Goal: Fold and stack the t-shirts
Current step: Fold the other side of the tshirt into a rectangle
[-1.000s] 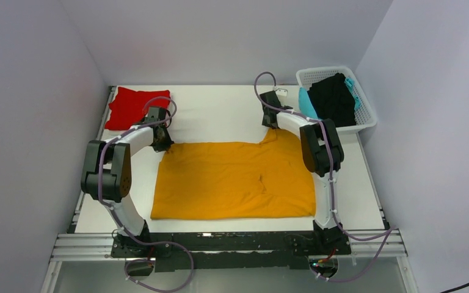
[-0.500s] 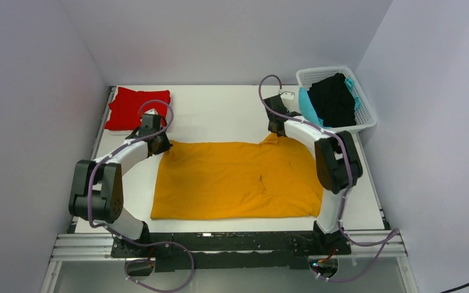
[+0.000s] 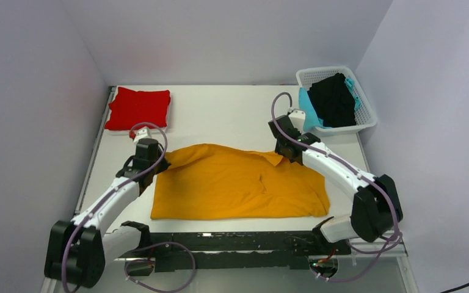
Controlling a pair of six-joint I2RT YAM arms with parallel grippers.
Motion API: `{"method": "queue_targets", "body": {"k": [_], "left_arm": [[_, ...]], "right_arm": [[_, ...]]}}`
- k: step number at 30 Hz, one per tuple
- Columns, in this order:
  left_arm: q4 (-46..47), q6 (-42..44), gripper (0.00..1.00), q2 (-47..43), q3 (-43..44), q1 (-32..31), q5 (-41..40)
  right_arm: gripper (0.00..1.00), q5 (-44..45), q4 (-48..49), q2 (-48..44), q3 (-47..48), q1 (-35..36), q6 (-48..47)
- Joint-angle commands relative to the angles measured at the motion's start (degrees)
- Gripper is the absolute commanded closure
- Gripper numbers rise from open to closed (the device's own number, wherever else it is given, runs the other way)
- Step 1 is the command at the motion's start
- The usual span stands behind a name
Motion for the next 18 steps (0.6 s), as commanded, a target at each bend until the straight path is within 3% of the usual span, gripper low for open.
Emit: {"method": "queue_targets", "body": {"k": [1, 7, 14, 17, 18], "left_arm": [[-1.8, -5.1, 1.00, -9.2, -5.4, 0.0, -4.1], [-2.6, -4.6, 1.00, -17.7, -10.5, 0.0, -3.0], [-3.9, -6.5, 1.00, -19.2, -13.5, 0.0, -2.8], [-7.7, -8.8, 1.00, -19.3, -13.7, 0.0, -5.4], [-9.0, -9.4, 0.95, -19.4, -13.4, 0.0, -5.8]], "right_arm": [[1.00, 1.7, -9.1, -7.9, -1.9, 1.7, 4.4], [1.00, -5.1, -19.4, -14.0, -4.7, 3.9, 8.2], [1.00, -11.6, -25.2, -15.7, -10.2, 5.8, 12.5], [0.91, -12.7, -26.6, -16.8, -14.3, 6.9, 15.5], [0.88, -13.6, -27.4, -17.5, -15.5, 7.2, 16.0]]}}
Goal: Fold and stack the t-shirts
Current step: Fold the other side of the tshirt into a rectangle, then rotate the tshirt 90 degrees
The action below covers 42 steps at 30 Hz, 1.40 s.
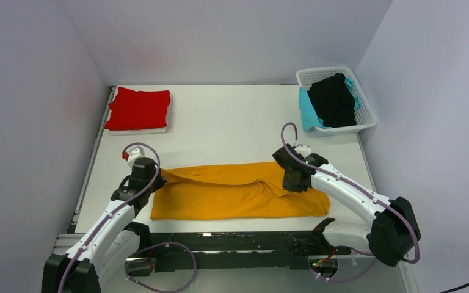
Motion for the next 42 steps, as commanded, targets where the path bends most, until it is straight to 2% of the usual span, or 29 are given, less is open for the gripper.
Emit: {"method": "queue_targets", "body": {"k": [1, 2, 3, 4, 5, 7, 8, 9, 11, 12, 15, 18, 21, 24, 29, 35, 38, 42], "left_arm": [[-4.7, -3.9, 0.92, -1.3, 0.3, 0.0, -3.9], [-5.8, -4.5, 0.90, -1.6, 0.4, 0.0, -5.0], [-7.4, -5.2, 0.84, -1.8, 0.7, 0.0, -6.2], [-8.8, -5.6, 0.71, -1.9, 1.3, 0.0, -7.2], [-11.1, -6.6, 0.60, -1.8, 2.5, 0.1, -8.1], [-16.4, -9.1, 0.59, -2.1, 4.6, 0.1, -10.4], [-19.3, -10.8, 0.57, -2.5, 5.8, 0.1, -12.2], [-22.1, -12.4, 0.48, -3.2, 7.1, 0.1, -14.4], [-25.7, -13.0, 0.14, -4.8, 10.0, 0.1, -17.2], [-26.7, -12.6, 0.02, -5.6, 11.6, 0.1, -17.5], [-24.3, -7.9, 0.01, -7.4, 15.1, 0.0, -11.6], [-11.4, -1.3, 0.01, -6.7, 14.5, 0.1, 3.3], [0.8, 1.4, 0.01, -0.8, 12.1, -0.3, 19.3], [3.3, 2.7, 0.01, 8.8, 13.1, -2.1, 25.9], [3.6, 4.6, 0.01, 20.7, 11.9, -3.1, 25.3], [4.8, 3.1, 0.01, 25.2, 6.4, -3.1, 22.3], [5.9, 1.4, 0.01, 25.1, 3.2, -3.1, 22.2], [9.4, -2.4, 0.01, 23.3, 0.4, -3.8, 25.6]], "right_arm": [[0.86, -4.7, -5.8, -3.8, -4.8, 1.6, 5.0], [0.79, -6.4, -6.0, -5.1, -5.9, 1.9, 4.6], [0.67, -8.6, -5.6, -6.3, -6.9, 2.1, 3.2], [0.56, -10.0, -6.2, -7.6, -7.4, 2.2, 2.2], [0.49, -10.4, -7.3, -8.7, -7.6, 2.3, 1.7], [0.40, -8.5, -10.0, -11.1, -6.8, 2.3, 1.8], [0.32, -7.7, -10.8, -12.4, -6.0, 2.2, 1.4], [0.22, -6.6, -11.3, -13.7, -4.9, 2.2, 0.8], [0.03, -4.6, -11.2, -16.1, -2.0, 2.2, -1.0], [0.00, -4.0, -11.0, -17.2, -0.6, 2.2, -2.0], [0.00, -3.3, -6.9, -20.2, 1.6, 2.2, -3.7], [0.00, -7.1, 2.8, -22.0, -1.6, 2.2, -4.7], [0.00, -6.8, 11.0, -20.0, -5.3, 2.2, -1.2], [0.00, -5.2, 13.8, -15.6, -8.3, 1.7, 4.1], [0.00, -12.7, 22.3, -6.8, -14.9, -2.3, 4.7], [0.00, -14.1, 31.1, 2.3, -18.3, -9.3, 4.4], [0.00, -14.3, 38.7, 7.4, -17.2, -11.8, 4.7], [0.00, -14.1, 47.2, 18.1, -9.7, -14.5, 4.8]]}}
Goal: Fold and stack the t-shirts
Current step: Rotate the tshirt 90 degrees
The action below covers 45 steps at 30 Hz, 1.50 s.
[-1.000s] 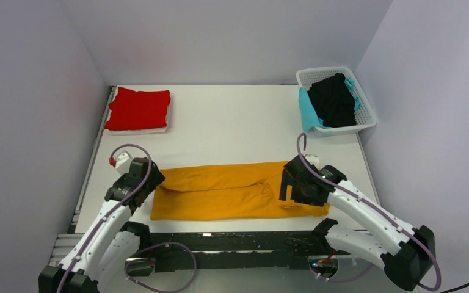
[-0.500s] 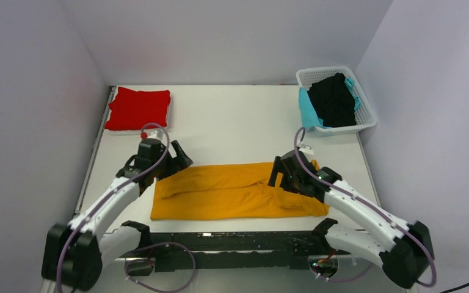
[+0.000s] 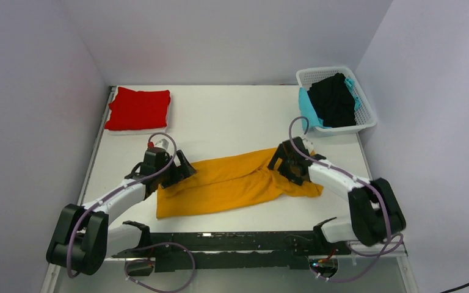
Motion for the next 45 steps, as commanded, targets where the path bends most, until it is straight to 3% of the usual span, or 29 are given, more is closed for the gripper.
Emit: {"method": "queue_targets", "body": {"k": [1, 4, 7, 11, 15, 17, 21, 25, 31, 36, 41, 45], "left_arm": [[-0.3, -4.5, 0.01, 0.7, -5.4, -2.0, 3.5], [-0.9, -7.9, 0.01, -1.2, -4.7, -6.3, 3.8], [-0.5, -11.0, 0.01, -3.9, -4.5, -11.6, 3.6], [2.9, -14.5, 0.00, -4.7, -5.0, -19.4, 2.5], [6.0, -13.7, 0.00, 2.1, -1.7, -26.0, 4.0], [4.6, -11.5, 0.00, 6.2, 1.9, -28.7, 4.3], [4.1, -9.4, 0.01, 13.2, 6.1, -30.8, 7.5], [3.6, -8.1, 0.01, 15.0, 8.6, -31.6, 7.8], [-1.6, -6.6, 0.01, 11.7, 11.2, -32.9, 4.1], [-6.3, -3.0, 0.01, 4.7, 12.9, -34.6, -0.4], [-10.0, 0.6, 0.01, -2.8, 16.5, -34.7, -5.3], [-15.9, 0.2, 0.01, -9.8, 14.6, -33.9, -13.0]], "right_arm": [[0.00, -1.6, 18.4, 14.4, 5.8, -2.9, 0.7], [0.00, -1.7, 23.1, 23.6, 14.8, -3.5, -2.8], [0.00, -3.5, 22.9, 35.3, 29.1, -3.5, -16.0], [0.00, -12.8, 14.3, 50.5, 50.0, -3.7, -27.4], [0.00, -19.9, 7.8, 62.9, 67.8, -3.8, -34.5], [0.00, -19.3, 2.8, 68.5, 77.7, -3.9, -36.5], [0.00, -20.7, -4.8, 78.9, 96.2, -5.7, -33.0], [0.00, -25.8, 0.1, 80.1, 97.3, -8.1, -29.9], [0.00, -24.2, 1.8, 76.7, 98.4, -8.3, -35.2], [0.00, -24.7, -2.2, 71.9, 102.0, -8.0, -41.5], [0.00, -25.9, -2.3, 60.3, 93.5, -7.6, -41.4], [0.00, -20.3, -1.2, 46.9, 77.5, -5.6, -42.3]]}}
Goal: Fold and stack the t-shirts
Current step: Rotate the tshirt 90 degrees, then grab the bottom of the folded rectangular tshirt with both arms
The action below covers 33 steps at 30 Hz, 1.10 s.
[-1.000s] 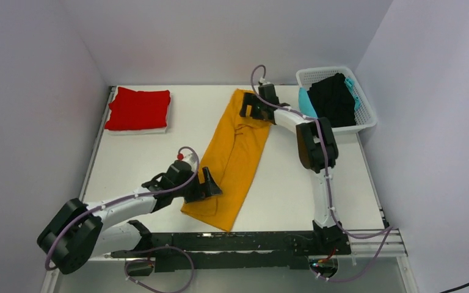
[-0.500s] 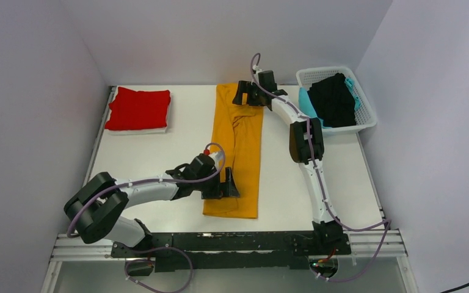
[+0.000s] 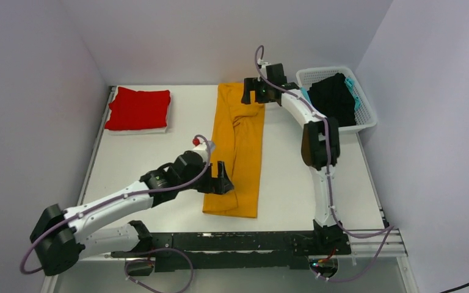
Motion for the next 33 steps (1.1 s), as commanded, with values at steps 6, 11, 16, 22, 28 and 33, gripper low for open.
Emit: {"method": "queue_targets", "body": {"k": [6, 11, 16, 22, 28, 33], "left_arm": [[-11.0, 0.8, 0.01, -12.3, -6.8, 6.5, -8.1], [-3.9, -0.4, 0.01, -12.1, -14.6, 8.9, 0.8], [3.3, -0.1, 0.08, -6.9, -18.1, 8.9, 9.4], [4.7, 0.6, 0.26, -2.5, -18.8, 8.4, 11.8], [2.1, 1.6, 0.52, -0.7, -19.6, 8.3, 10.3], [2.2, 2.2, 0.67, 0.2, -20.5, 8.3, 8.6]], "right_arm": [[0.00, 14.7, 13.0, -45.4, -52.6, 8.4, 7.3], [0.00, 19.0, 9.1, -59.8, -70.0, 17.8, 18.3], [0.00, 12.0, 5.7, -65.0, -79.3, 25.4, 26.0], [0.03, 10.6, -1.2, -65.2, -83.6, 32.2, 30.5], [0.12, 8.5, -1.8, -64.8, -86.4, 36.3, 34.6], [0.24, 8.3, 2.5, -64.3, -90.4, 36.8, 37.2]]}}
